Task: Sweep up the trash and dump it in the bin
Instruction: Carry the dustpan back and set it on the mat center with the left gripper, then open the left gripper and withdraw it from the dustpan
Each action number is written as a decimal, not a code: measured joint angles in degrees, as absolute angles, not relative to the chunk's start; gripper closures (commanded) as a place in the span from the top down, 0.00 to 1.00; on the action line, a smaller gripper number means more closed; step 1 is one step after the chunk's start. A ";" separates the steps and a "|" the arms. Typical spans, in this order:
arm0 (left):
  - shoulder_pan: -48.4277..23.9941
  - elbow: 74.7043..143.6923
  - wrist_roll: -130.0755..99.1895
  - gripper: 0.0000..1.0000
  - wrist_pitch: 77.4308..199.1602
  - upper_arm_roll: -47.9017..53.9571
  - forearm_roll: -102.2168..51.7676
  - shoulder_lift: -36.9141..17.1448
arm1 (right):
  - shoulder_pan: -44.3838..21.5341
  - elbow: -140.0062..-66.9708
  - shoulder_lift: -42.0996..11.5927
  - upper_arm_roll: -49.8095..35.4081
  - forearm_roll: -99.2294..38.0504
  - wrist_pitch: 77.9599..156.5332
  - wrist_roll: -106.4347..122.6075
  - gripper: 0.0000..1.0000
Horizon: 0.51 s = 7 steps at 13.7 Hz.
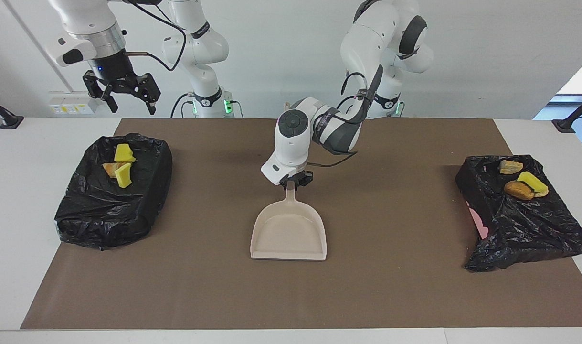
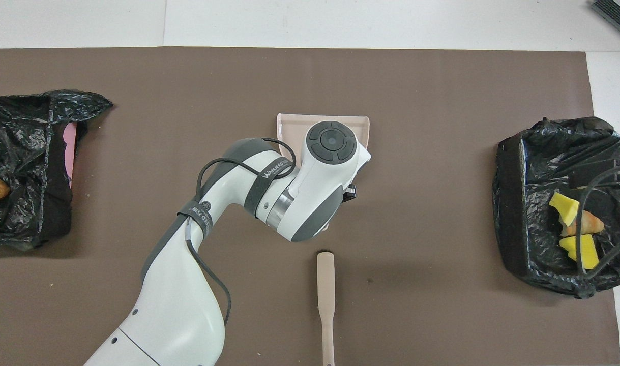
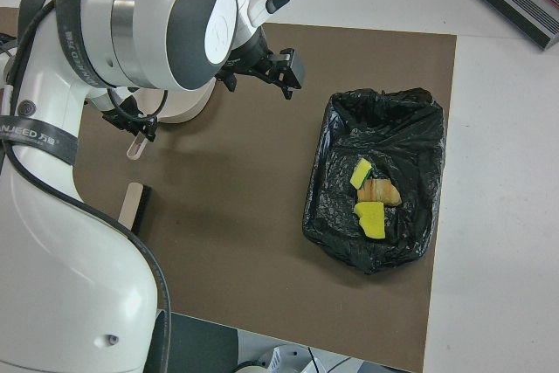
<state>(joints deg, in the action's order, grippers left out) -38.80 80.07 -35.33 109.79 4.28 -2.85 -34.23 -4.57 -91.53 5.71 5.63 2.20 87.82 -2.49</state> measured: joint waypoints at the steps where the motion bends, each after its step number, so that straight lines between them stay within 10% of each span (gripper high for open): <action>1: -38.86 80.07 -35.35 1.00 109.78 4.32 -2.86 -34.23 | -4.57 -91.53 5.71 5.64 2.20 87.82 -2.49 1.00; 7: -38.87 80.32 -35.37 1.00 109.79 3.49 -2.84 -31.82 | -4.57 -91.53 5.71 5.64 2.20 87.82 -2.49 1.00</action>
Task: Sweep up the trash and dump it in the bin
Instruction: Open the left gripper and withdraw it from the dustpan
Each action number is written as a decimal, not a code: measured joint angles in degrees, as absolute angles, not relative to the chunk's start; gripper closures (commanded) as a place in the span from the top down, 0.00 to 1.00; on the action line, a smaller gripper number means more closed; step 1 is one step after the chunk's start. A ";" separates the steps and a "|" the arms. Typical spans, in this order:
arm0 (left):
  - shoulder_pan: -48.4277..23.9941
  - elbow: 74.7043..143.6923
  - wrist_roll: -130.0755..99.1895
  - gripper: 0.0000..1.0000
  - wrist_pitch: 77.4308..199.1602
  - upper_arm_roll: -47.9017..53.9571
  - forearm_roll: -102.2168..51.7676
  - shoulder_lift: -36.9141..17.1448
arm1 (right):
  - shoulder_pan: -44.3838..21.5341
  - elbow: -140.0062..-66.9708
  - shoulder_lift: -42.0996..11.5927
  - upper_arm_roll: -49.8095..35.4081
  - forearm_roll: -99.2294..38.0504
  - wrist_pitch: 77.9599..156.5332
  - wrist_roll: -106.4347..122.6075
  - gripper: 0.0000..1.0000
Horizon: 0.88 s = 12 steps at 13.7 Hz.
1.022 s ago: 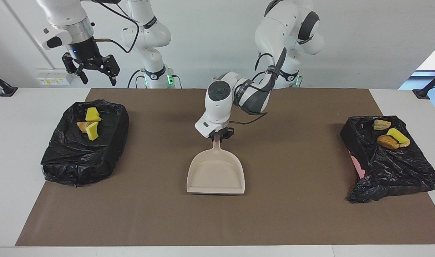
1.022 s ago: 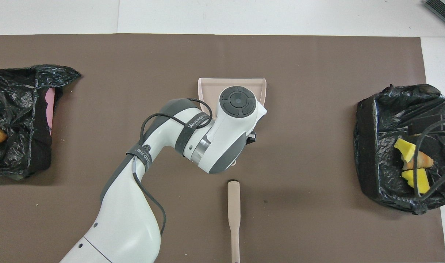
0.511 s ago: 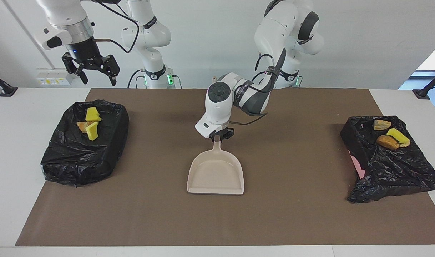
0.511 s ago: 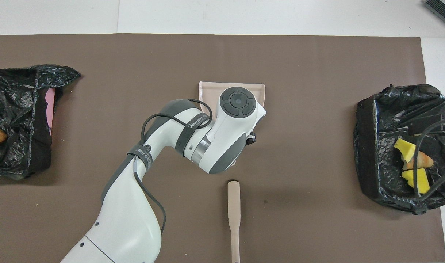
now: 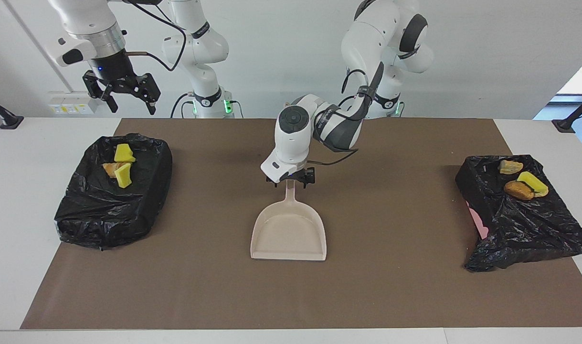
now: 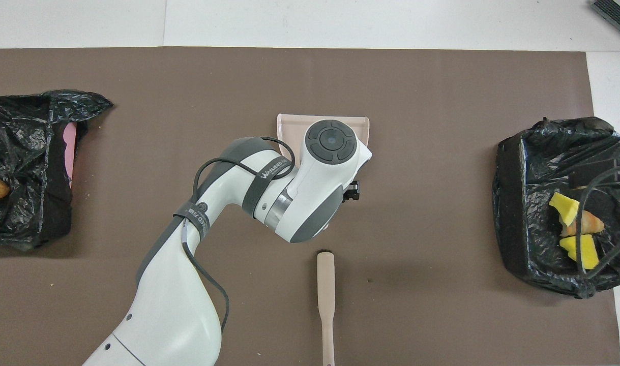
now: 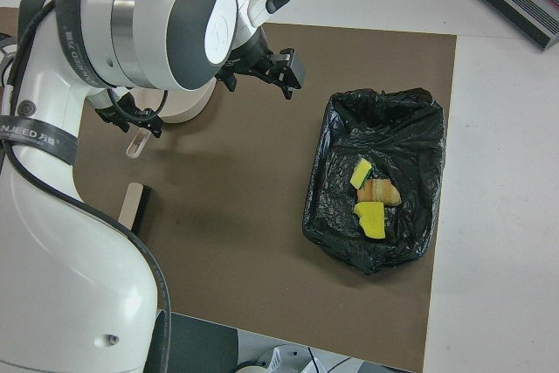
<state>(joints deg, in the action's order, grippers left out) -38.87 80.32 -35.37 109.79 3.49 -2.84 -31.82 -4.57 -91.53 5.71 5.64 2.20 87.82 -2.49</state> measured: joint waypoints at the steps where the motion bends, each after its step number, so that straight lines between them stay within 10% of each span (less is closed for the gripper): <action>1: -38.62 81.13 -35.29 1.00 109.66 2.91 -2.83 -29.69 | -4.57 -91.53 5.71 5.64 2.20 87.82 -2.49 1.00; 12: -28.34 90.63 -18.27 1.00 97.26 -3.92 -0.79 -2.97 | -4.57 -91.53 5.71 5.64 2.20 87.82 -2.49 1.00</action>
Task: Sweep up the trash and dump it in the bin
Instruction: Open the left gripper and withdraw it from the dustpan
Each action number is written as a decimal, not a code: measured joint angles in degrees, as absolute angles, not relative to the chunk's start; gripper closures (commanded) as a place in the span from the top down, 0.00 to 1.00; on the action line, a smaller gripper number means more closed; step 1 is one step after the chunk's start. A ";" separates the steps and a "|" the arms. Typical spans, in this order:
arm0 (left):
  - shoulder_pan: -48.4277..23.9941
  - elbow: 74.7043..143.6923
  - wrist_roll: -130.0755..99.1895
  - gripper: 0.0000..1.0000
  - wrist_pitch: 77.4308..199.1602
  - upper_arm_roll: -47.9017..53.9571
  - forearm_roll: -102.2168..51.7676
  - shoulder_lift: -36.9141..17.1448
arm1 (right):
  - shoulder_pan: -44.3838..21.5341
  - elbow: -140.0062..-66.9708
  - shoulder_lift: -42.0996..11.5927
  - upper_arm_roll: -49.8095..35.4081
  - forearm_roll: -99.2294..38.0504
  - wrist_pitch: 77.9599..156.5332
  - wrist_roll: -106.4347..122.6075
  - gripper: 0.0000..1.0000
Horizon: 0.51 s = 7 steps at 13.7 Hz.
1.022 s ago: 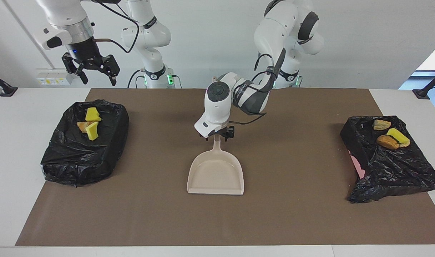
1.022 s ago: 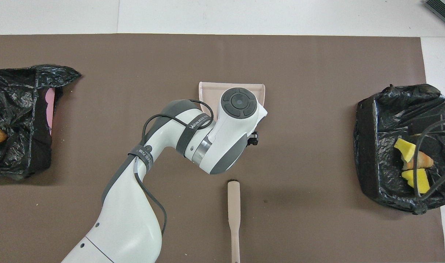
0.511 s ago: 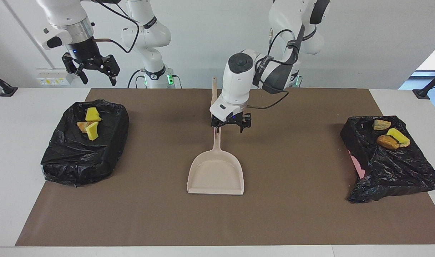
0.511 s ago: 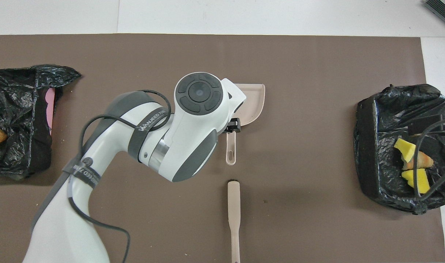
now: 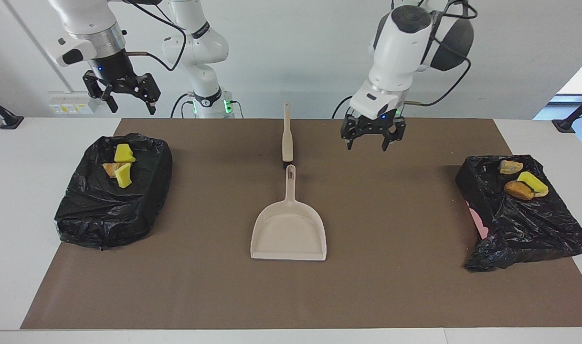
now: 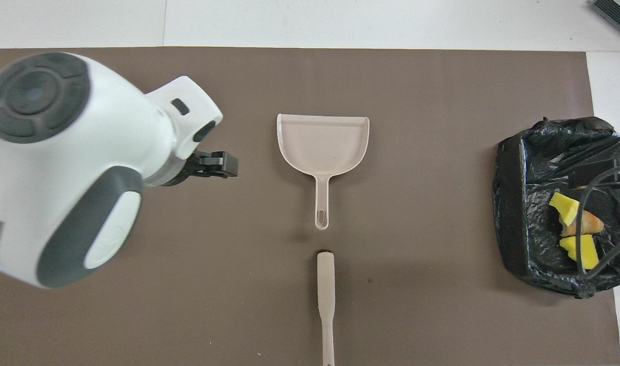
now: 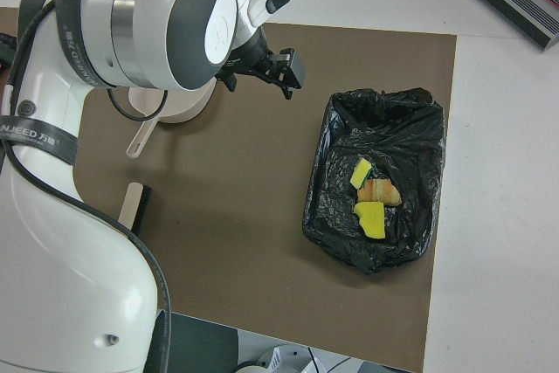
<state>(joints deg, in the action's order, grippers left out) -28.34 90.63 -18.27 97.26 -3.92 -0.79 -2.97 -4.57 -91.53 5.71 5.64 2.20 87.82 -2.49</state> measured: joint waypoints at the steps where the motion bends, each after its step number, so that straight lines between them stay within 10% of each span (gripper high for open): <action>1: -26.23 90.82 -15.55 1.00 95.76 -3.98 -0.75 -1.05 | -4.57 -91.53 5.71 5.64 2.20 87.82 -2.49 1.00; 7: -14.00 90.55 0.49 1.00 87.25 -4.63 -0.73 6.04 | -4.57 -91.53 5.71 5.64 2.20 87.82 -2.49 1.00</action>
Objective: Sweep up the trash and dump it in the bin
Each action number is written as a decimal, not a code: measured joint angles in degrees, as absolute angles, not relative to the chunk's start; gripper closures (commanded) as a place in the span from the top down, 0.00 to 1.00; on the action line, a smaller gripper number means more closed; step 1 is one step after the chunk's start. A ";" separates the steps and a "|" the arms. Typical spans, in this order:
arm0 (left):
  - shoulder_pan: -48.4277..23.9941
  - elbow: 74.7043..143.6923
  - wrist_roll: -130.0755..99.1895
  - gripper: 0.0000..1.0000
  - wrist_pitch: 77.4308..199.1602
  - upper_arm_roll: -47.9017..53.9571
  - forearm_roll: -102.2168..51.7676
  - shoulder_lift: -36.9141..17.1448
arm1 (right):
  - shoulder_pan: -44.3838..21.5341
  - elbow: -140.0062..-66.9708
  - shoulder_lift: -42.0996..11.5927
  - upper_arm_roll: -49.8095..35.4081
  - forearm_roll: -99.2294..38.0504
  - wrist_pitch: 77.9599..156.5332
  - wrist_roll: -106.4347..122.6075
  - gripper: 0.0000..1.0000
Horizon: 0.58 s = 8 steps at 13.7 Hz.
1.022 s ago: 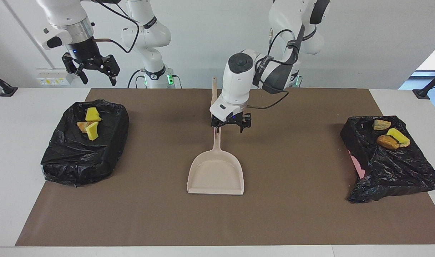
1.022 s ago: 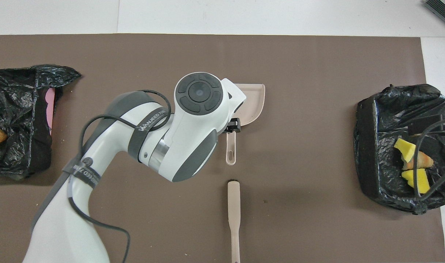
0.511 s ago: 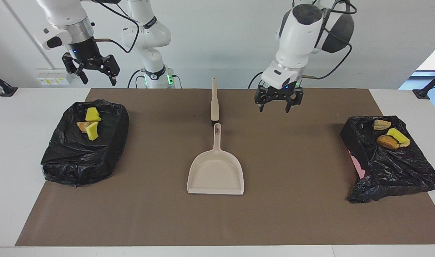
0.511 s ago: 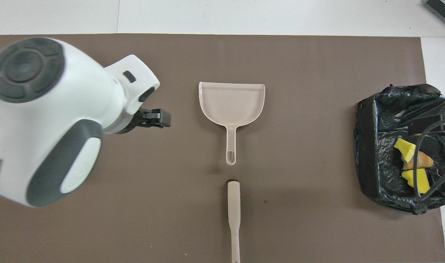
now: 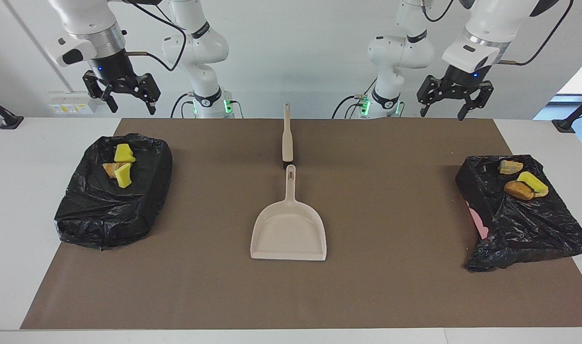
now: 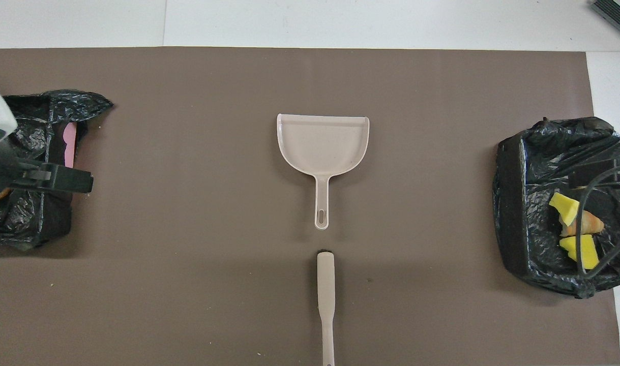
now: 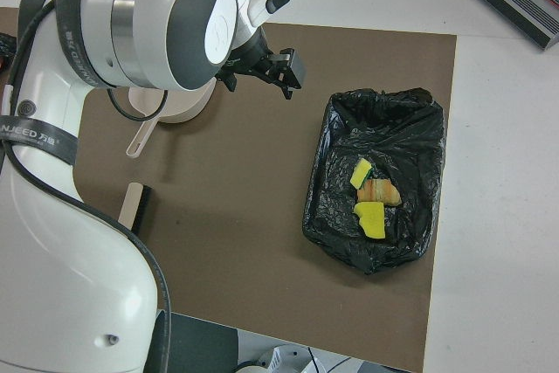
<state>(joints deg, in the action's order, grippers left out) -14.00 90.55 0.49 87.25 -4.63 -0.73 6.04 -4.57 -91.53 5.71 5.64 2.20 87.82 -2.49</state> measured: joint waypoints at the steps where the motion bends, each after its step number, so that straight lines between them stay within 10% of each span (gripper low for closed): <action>1: -12.72 89.81 2.18 1.00 86.13 -4.70 -0.74 6.24 | -4.57 -91.53 5.71 5.64 2.20 87.82 -2.49 1.00; 8: -6.88 81.15 6.04 1.00 76.46 -4.62 -1.59 3.31 | -4.57 -91.53 5.71 5.64 2.20 87.82 -2.49 1.00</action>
<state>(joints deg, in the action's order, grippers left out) -6.88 81.15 6.04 76.46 -4.62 -1.59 3.31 -4.57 -91.53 5.71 5.64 2.20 87.82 -2.49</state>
